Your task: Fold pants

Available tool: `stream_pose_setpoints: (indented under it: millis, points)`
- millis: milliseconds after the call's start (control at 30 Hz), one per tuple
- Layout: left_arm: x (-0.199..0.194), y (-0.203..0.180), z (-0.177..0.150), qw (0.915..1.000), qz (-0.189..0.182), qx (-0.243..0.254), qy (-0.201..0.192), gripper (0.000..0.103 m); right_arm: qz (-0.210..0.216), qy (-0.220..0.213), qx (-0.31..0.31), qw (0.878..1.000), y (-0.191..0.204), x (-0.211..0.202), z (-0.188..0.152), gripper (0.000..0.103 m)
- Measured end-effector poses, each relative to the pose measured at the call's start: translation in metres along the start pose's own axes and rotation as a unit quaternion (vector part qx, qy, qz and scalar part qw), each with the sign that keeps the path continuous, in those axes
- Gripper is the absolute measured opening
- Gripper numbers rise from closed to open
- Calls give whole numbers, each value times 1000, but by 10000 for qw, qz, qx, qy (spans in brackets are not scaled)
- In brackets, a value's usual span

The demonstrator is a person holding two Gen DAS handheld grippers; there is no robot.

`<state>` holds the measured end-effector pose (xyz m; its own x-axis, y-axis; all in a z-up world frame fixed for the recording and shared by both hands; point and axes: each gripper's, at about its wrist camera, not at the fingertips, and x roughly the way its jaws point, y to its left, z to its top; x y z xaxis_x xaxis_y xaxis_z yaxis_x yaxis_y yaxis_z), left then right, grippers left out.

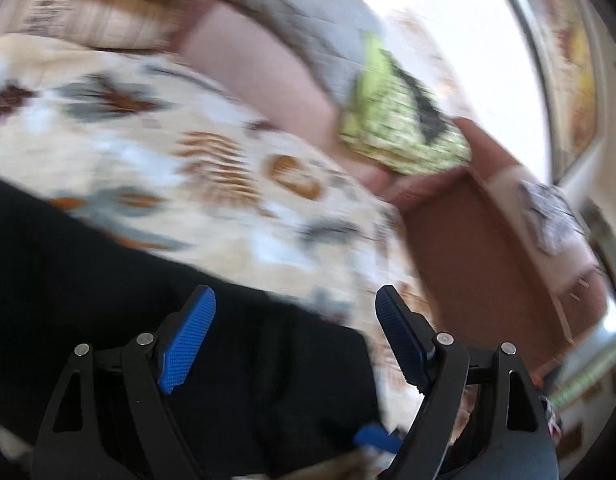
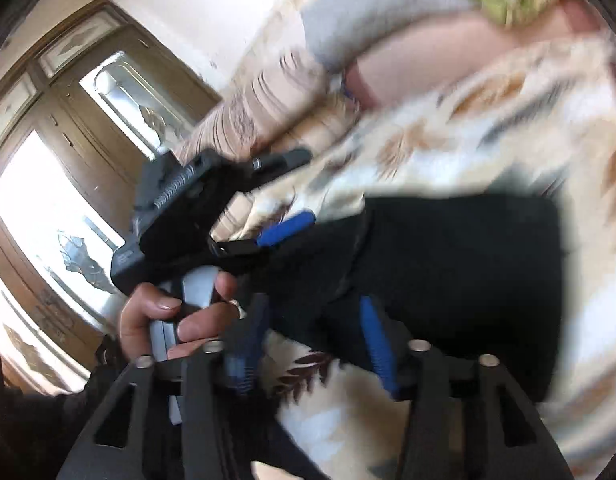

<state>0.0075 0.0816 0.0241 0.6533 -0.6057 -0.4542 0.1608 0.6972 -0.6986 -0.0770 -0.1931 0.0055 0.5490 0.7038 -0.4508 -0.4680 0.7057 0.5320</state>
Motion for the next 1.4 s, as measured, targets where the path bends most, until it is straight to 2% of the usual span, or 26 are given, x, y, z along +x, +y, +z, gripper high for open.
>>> stream_pose_setpoints:
  millis: [67, 100, 133, 167, 200, 233, 267, 300, 333, 400, 467, 500, 600, 633, 733, 800, 867, 900, 933, 967, 1000, 1100, 1267, 1367, 1400]
  points:
    - [14, -14, -3, 9986, -468, 147, 209, 82, -1326, -272, -312, 9903, -10, -23, 4, 60]
    - [20, -21, -5, 9976, -589, 219, 285, 82, -1778, -316, -417, 9827, -15, -27, 5, 59]
    - [29, -28, -8, 9967, -635, 321, 382, 79, -2137, -264, -408, 9757, -24, -28, 7, 43]
    - [39, -32, -11, 9964, -522, 425, 509, 73, -2114, -194, -336, 9766, -29, -26, 9, 30]
    - [50, -32, -15, 9960, -280, 544, 657, 54, -2037, -137, -255, 9786, -34, -22, 11, 14]
    - [59, -29, -18, 9948, 45, 639, 796, 39, -2033, -103, -248, 9788, -36, -17, 13, 14]
    - [68, -22, -23, 9921, 456, 666, 964, 33, -2062, -34, -287, 9781, -35, -7, 15, 14]
    - [75, -15, -27, 9894, 714, 611, 1103, 13, -2010, 31, -337, 9790, -34, 1, 17, 14]
    - [77, -5, -30, 9877, 958, 533, 1114, 1, -2015, 67, -392, 9787, -33, 7, 19, 13]
    - [74, 2, -29, 9902, 808, 324, 1093, 1, -2216, 190, -642, 9728, -29, 26, 21, 13]
    - [73, 1, -30, 9903, 787, 330, 1094, 1, -2610, 662, -913, 9587, -35, 58, 17, 13]
    - [73, 1, -32, 9905, 783, 343, 1078, 1, -2651, 745, -910, 9570, -43, 71, 14, 13]
    - [74, 1, -33, 9912, 767, 329, 1031, 1, -2720, 607, -1014, 9550, -40, 73, 12, 12]
    - [73, 1, -34, 9914, 756, 349, 1008, 1, -2689, 599, -1025, 9558, -39, 71, 12, 12]
    - [65, -4, -33, 9926, 786, 424, 825, 1, -2283, 329, -667, 9707, -36, 43, 14, 12]
    - [49, -22, -36, 9904, 937, 821, 600, 6, -2214, 125, -866, 9712, -21, 24, 13, 12]
    - [31, -40, -45, 9877, 906, 1220, 366, 12, -2111, 183, -962, 9725, -10, 16, 5, 14]
    - [27, -43, -48, 9865, 929, 1300, 362, 12, -2120, 435, -913, 9720, -10, 19, -5, 14]
    - [27, -43, -53, 9835, 1144, 1334, 424, 12, -2185, 748, -831, 9694, -14, 28, -14, 14]
    - [34, -36, -59, 9797, 1396, 1279, 655, 12, -2204, 902, -826, 9677, -17, 34, -22, 14]
    - [44, -27, -64, 9776, 1482, 1172, 933, 12, -2227, 785, -943, 9671, -16, 35, -25, 14]
    - [49, -28, -61, 9741, 1595, 1293, 945, 12, -2221, 862, -851, 9675, -17, 37, -20, 14]
    - [49, -25, -62, 9785, 1390, 1197, 945, 15, -2193, 812, -759, 9693, -17, 35, -20, 15]
    - [46, -28, -61, 9848, 999, 1092, 906, 40, -2249, 623, -989, 9673, -6, 30, -16, 15]
    - [46, -32, -63, 9857, 870, 1136, 887, 55, -2266, 465, -1091, 9667, -1, 28, -15, 16]
